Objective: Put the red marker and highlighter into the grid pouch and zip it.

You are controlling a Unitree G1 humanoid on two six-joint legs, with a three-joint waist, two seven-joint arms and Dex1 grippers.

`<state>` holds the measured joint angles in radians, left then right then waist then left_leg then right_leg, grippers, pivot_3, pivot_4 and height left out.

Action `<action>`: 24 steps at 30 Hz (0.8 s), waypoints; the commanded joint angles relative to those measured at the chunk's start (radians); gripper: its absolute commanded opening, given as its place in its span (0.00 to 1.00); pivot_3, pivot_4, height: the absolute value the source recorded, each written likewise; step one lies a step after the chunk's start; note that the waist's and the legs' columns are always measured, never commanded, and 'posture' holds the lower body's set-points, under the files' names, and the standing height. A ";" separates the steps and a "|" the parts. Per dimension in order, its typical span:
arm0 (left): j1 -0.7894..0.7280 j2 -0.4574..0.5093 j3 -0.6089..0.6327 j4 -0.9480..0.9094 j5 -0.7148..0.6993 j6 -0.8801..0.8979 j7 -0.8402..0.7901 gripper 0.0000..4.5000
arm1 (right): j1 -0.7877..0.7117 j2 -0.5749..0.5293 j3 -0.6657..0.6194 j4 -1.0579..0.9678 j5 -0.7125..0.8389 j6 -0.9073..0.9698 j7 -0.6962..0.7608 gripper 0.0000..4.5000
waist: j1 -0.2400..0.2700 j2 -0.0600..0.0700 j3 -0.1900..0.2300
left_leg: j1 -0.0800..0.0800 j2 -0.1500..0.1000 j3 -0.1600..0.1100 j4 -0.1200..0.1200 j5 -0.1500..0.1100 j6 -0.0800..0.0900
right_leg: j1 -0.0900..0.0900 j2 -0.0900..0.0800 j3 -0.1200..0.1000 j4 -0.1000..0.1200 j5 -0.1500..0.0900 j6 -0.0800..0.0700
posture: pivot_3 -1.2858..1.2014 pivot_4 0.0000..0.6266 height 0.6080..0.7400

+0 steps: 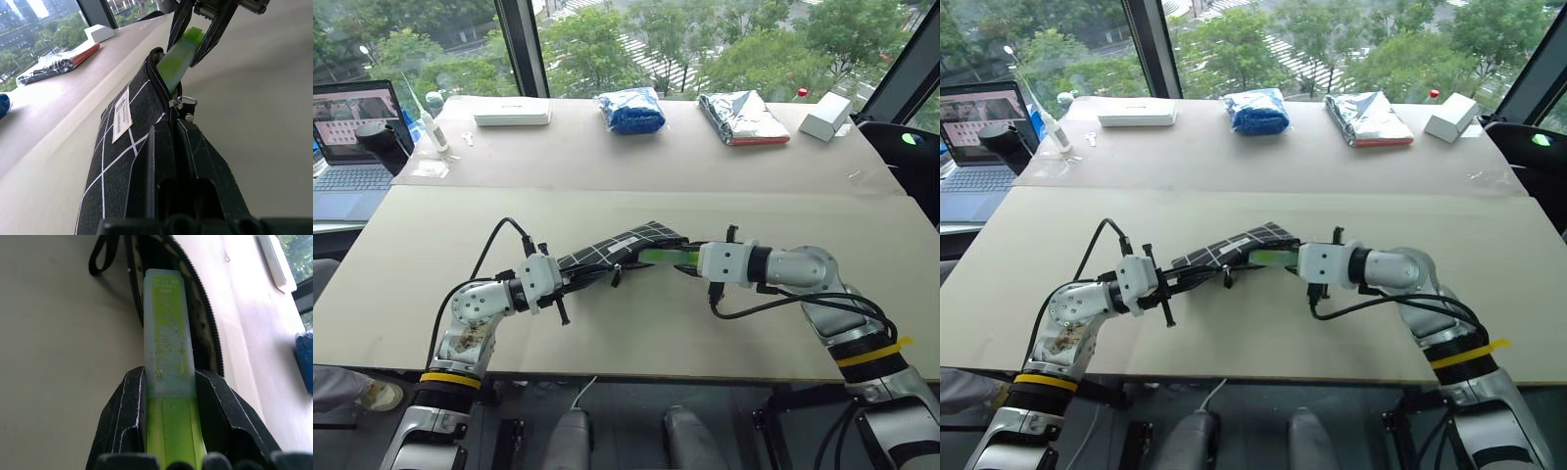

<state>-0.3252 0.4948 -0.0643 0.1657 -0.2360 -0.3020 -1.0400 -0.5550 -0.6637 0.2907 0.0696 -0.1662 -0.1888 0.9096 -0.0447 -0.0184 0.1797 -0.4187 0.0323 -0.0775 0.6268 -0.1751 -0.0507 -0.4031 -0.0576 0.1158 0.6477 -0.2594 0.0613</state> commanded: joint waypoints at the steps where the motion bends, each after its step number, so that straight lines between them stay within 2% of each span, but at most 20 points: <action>1: -0.012 -0.002 -0.001 -0.025 -0.011 -0.009 -0.002 0.00 | -0.077 0.046 0.059 0.039 -0.070 -0.076 -0.016 0.23 | -0.002 0.000 0.000 | 0.000 0.000 0.000 0.000 0.000 0.000 | 0.000 0.000 0.000 0.000 0.000 0.000 | 0.52 0.24 1.00; 8: -0.018 -0.007 -0.002 -0.026 -0.009 -0.007 0.001 0.00 | -0.205 0.166 0.124 0.169 -0.145 -0.139 -0.060 0.23 | 0.001 0.000 0.000 | 0.000 0.000 0.000 0.000 0.000 0.000 | 0.000 0.000 0.000 0.000 0.000 -0.001 | 0.52 0.24 1.00; 13: -0.015 -0.008 0.001 -0.030 -0.006 -0.006 0.011 0.00 | -0.235 0.233 0.127 0.205 -0.120 -0.151 -0.060 0.23 | 0.001 0.000 0.000 | 0.000 0.000 0.000 0.000 0.000 0.000 | 0.000 0.000 -0.001 0.000 0.001 -0.001 | 0.52 0.24 1.00; 15: -0.013 -0.009 0.001 -0.031 -0.005 -0.006 0.014 0.00 | -0.221 0.251 0.111 0.192 -0.080 -0.136 -0.039 0.46 | -0.001 0.000 0.000 | 0.000 0.000 -0.001 0.000 0.000 0.000 | 0.000 0.000 -0.001 0.001 0.001 -0.001 | 0.52 0.24 1.00; 19: -0.014 -0.009 0.001 -0.027 -0.005 -0.007 0.017 0.00 | -0.227 0.238 0.096 0.229 -0.127 -0.170 -0.097 0.73 | -0.001 0.000 0.000 | 0.000 0.000 -0.001 0.000 0.000 0.000 | 0.000 0.000 -0.001 0.001 0.001 -0.001 | 0.52 0.24 1.00; 20: -0.015 -0.009 0.001 -0.025 -0.005 -0.008 0.017 0.00 | -0.226 0.229 0.095 0.231 -0.126 -0.176 -0.094 0.77 | 0.000 0.000 0.000 | 0.000 0.000 -0.001 0.000 0.000 0.000 | 0.000 0.000 -0.001 0.001 0.001 -0.001 | 0.52 0.24 1.00; 24: -0.019 -0.010 0.001 -0.017 -0.005 -0.010 0.017 0.00 | -0.226 0.187 0.058 0.233 -0.094 -0.172 -0.094 0.77 | 0.001 0.000 0.000 | 0.000 0.000 -0.001 0.000 0.000 0.000 | 0.000 0.000 -0.001 0.001 0.001 -0.001 | 0.52 0.24 1.00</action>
<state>-0.3313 0.4840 -0.0671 0.1669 -0.2353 -0.3006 -1.0269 -0.7661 -0.4561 0.4066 0.3175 -0.2913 -0.3418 0.8285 -0.0439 -0.0184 0.1797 -0.4185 0.0323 -0.0782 0.6266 -0.1750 -0.0507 -0.4032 -0.0578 0.1148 0.6487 -0.2588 0.0602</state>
